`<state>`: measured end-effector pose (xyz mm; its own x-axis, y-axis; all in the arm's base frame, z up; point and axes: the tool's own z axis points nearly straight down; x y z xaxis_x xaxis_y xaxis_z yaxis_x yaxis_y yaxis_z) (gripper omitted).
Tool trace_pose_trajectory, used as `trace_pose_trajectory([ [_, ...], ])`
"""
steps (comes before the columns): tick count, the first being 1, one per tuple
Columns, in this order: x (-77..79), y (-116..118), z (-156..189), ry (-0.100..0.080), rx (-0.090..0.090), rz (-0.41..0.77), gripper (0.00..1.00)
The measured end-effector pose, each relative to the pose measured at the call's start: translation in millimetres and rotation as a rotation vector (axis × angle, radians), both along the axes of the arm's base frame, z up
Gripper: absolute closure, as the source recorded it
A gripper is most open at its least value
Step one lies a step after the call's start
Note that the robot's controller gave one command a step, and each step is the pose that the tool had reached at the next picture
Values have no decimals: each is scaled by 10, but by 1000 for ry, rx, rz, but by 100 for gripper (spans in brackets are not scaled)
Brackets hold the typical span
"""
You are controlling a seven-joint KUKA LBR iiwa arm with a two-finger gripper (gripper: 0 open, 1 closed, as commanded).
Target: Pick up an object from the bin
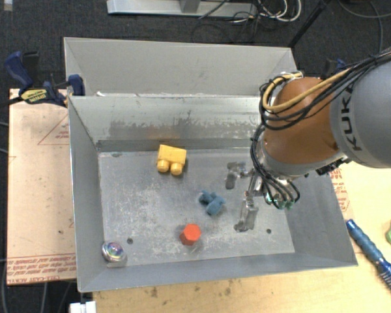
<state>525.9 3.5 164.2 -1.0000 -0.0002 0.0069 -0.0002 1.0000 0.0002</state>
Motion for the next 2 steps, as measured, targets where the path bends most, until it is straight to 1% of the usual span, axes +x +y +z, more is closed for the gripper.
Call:
trace_pose_trajectory([
  [1, 204, 199, -984, -3, 1, 46, 0],
  [2, 220, 196, -938, -8, 1, 46, 100],
])
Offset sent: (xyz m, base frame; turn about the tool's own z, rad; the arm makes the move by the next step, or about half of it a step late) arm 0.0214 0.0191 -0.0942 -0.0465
